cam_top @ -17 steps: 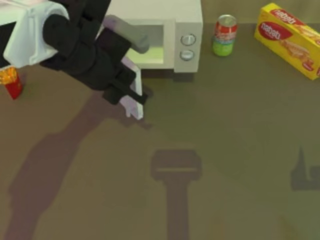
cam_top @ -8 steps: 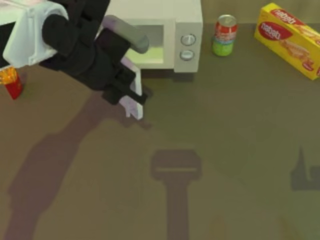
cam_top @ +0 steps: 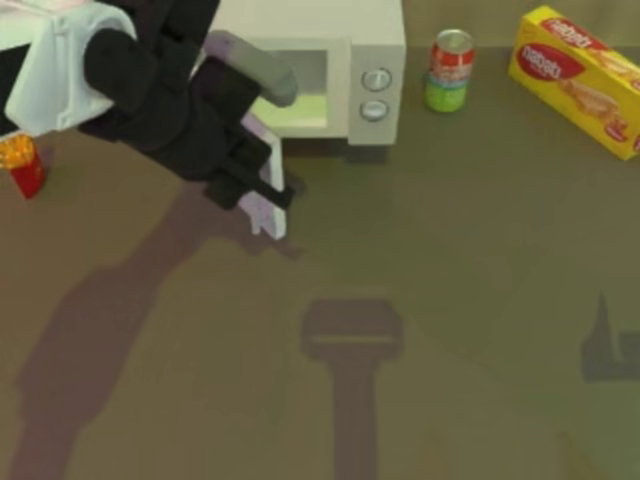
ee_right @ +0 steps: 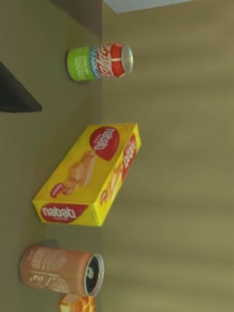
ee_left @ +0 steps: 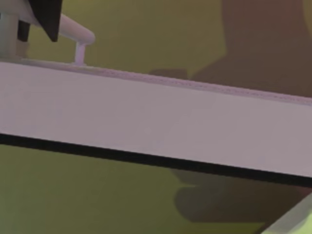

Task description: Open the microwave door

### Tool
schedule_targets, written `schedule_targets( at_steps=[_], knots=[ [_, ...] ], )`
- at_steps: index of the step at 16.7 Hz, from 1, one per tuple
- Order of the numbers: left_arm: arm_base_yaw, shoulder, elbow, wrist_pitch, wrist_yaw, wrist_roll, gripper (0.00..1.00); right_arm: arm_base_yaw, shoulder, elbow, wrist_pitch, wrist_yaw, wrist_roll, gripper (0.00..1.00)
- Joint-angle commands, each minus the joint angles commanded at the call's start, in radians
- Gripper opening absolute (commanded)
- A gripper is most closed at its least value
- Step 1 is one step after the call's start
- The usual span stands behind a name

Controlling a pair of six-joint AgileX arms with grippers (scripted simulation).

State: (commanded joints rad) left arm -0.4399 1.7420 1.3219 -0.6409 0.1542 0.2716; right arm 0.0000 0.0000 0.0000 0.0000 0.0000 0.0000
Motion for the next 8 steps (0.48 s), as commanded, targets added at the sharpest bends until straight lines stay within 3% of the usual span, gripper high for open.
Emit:
schedule_targets(
  at_steps=[8],
  knots=[
    [0.047,-0.027,-0.03,-0.022,0.065,0.12,0.0,0.0,0.0,0.0,0.0,0.0,0.0,1.0]
  ],
)
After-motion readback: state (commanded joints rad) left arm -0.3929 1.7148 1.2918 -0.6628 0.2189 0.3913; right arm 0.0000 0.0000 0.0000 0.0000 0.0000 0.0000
